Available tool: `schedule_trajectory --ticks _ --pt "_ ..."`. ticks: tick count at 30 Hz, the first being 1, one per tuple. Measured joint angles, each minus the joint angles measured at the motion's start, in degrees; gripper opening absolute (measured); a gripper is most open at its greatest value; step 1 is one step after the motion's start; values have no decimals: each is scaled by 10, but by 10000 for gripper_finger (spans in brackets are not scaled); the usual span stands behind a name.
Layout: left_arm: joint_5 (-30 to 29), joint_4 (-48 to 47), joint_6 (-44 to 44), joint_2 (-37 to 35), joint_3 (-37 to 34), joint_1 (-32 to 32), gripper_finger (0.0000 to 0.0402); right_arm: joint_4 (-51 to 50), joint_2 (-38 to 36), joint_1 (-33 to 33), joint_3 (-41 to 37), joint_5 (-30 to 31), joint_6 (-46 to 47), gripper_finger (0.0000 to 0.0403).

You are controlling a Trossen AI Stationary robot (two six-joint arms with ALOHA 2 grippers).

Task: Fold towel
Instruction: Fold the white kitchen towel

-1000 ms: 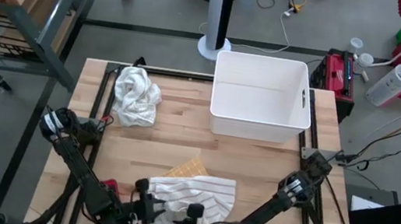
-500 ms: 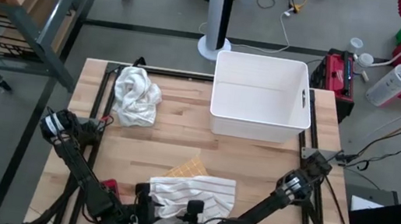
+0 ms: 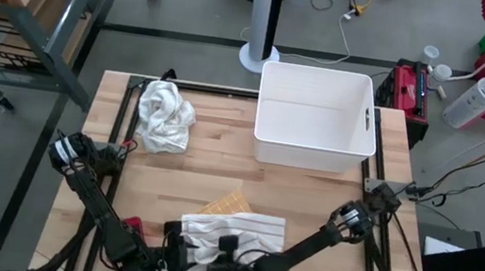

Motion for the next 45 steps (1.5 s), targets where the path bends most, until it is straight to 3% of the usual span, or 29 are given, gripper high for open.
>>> schedule_trajectory --ticks 4,16,26,35,40,45 --pt "3 0 -5 -9 0 -1 169 8 -8 23 5 80 -35 5" --pt "-21 1 41 -33 39 -2 144 -151 -70 91 127 334 -73 1" --pt "-66 -9 37 -38 39 1 172 -234 -107 137 216 518 -113 1" --pt "-33 2 47 -38 39 -2 171 -268 -133 143 264 573 -132 0" --pt "-22 6 47 -38 38 -3 157 -265 -142 143 265 577 -130 0" --pt "30 5 35 -38 38 -7 148 -266 -141 143 265 575 -127 0"
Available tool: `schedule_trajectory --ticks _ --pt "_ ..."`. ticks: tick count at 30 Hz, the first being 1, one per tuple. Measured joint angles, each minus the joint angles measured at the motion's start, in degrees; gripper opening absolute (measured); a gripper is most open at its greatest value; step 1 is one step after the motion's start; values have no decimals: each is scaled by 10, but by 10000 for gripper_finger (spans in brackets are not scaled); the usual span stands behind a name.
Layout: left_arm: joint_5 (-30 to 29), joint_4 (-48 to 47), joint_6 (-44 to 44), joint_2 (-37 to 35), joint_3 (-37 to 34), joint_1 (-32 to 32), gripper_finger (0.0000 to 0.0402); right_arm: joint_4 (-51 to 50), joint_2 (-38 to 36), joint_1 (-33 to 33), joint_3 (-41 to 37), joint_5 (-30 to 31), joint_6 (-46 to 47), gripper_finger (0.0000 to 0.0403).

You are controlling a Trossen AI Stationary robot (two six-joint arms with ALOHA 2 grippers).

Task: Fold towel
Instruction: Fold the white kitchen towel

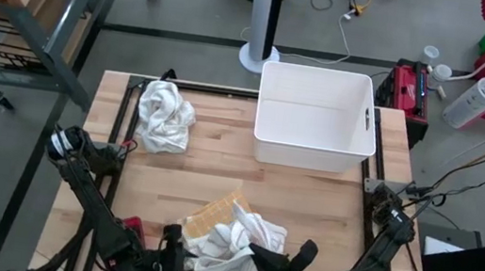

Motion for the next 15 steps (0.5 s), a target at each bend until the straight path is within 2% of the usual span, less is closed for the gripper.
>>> schedule_trajectory --ticks 3,7,13,15 --pt "9 -9 -14 0 0 -9 154 0 0 0 0 0 0 0" --pt "0 -13 -14 0 -1 -27 182 0 0 0 0 0 1 0" --pt "-91 29 -13 0 -28 -20 226 -2 0 -1 -1 0 10 0" --pt "-92 75 -10 1 -53 -1 235 -1 0 -1 -1 0 18 0"
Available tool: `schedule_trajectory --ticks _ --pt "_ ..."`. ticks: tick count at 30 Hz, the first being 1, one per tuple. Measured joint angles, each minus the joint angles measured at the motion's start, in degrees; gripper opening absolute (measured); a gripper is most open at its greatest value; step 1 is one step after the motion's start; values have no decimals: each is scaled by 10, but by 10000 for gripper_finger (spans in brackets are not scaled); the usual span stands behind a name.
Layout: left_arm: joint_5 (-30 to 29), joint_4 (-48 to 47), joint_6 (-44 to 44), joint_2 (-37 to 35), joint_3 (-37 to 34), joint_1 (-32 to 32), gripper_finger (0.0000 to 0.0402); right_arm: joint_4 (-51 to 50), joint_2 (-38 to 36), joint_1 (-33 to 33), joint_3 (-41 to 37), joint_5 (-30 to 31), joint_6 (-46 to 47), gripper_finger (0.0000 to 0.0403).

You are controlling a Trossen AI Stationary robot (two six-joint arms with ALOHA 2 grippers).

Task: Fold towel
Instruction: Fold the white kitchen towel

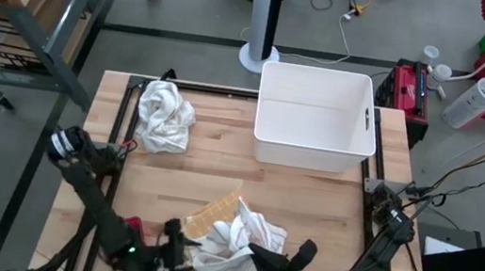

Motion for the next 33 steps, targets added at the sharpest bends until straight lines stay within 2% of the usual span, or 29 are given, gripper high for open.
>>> schedule_trajectory --ticks 4,7,9,11,15,16,20,22,26,33 --pt "125 168 76 0 -59 22 241 0 1 0 0 0 2 0" --pt "156 241 112 0 -84 32 228 -2 2 0 0 0 2 0" --pt "134 228 104 -1 -86 35 204 -4 2 0 0 0 2 0" --pt "113 211 100 -2 -83 35 161 -10 2 0 0 0 2 0" --pt "36 194 145 -2 -62 24 31 -14 2 6 0 0 7 0" --pt "5 194 161 -2 -58 20 17 -14 2 8 0 0 7 0" --pt "-87 167 226 -4 -17 -4 3 -15 -3 22 0 17 -3 0" --pt "-116 116 241 -13 20 -17 1 -15 -12 29 0 29 -17 0" --pt "-142 -65 216 -20 123 -27 1 -11 -37 44 1 30 -3 0" --pt "-141 -358 189 -19 330 -28 0 -11 -88 73 1 30 25 0"
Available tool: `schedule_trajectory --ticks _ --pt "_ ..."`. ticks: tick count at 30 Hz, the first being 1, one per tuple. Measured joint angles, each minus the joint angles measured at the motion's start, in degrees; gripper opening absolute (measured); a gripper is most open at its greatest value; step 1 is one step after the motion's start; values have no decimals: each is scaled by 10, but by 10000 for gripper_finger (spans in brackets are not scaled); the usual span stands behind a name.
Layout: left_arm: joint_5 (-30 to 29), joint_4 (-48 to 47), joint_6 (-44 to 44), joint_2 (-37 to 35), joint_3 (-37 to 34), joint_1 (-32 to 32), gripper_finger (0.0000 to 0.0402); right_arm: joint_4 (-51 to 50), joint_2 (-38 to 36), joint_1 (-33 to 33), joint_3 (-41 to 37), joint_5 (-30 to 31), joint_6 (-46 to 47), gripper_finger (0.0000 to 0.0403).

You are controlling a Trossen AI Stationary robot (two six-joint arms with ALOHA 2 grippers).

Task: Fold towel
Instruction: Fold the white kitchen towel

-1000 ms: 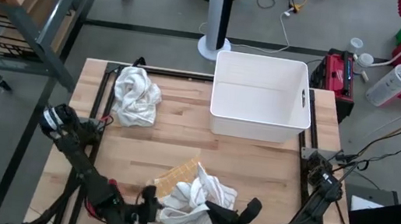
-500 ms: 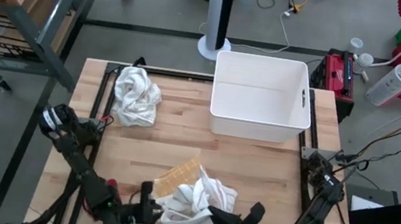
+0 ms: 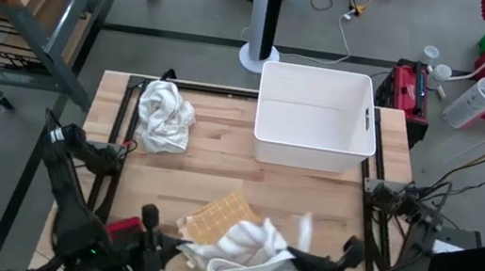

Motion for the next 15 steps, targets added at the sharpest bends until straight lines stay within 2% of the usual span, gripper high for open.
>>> schedule_trajectory --ticks 4,8,11,15 --pt "0 -130 -2 0 118 0 0 2 -42 20 0 0 18 0" --pt "34 -224 -21 0 216 1 0 1 -76 35 0 -4 47 0" --pt "45 -288 -36 0 264 2 0 -3 -94 44 0 -4 49 0" --pt "61 -380 -110 -1 305 2 0 -33 -100 48 0 -5 54 0"
